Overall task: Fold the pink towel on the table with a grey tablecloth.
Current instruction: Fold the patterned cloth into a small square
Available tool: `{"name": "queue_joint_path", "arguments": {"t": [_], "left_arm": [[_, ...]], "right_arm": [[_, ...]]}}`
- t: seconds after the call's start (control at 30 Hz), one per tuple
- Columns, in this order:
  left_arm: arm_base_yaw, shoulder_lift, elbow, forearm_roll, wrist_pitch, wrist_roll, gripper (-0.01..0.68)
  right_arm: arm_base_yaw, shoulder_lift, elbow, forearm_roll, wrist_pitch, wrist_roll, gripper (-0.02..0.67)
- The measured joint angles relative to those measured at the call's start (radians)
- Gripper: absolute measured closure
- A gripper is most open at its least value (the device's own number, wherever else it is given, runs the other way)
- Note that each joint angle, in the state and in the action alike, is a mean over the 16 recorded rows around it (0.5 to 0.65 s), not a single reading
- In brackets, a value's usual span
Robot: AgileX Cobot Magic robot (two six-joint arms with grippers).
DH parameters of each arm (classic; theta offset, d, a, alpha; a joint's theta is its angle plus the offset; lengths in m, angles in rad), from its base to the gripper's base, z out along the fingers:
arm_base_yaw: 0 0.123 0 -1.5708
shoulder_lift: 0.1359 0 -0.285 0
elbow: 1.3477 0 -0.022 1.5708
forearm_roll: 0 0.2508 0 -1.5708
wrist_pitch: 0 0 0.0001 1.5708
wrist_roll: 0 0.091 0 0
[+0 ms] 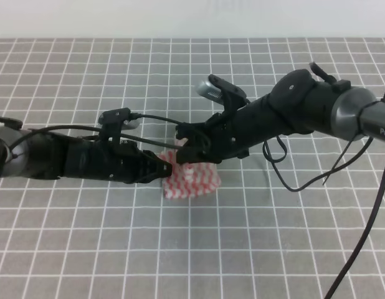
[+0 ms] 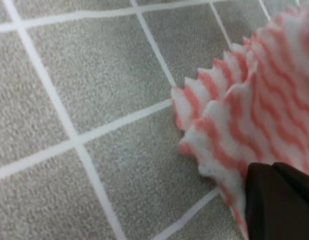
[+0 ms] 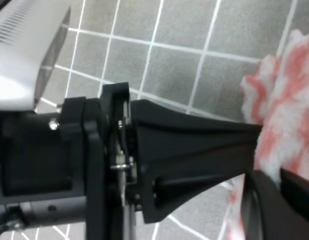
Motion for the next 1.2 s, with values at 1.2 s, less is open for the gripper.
{"name": "queue_joint_path", "arguments": {"t": [1.2], "left_arm": [[0.048,0.0,0.0,-0.009,0.051,0.002,0.676]], "right_arm": [[0.004,0.026,-0.005,0.046,0.012,-0.003,0.599]]}}
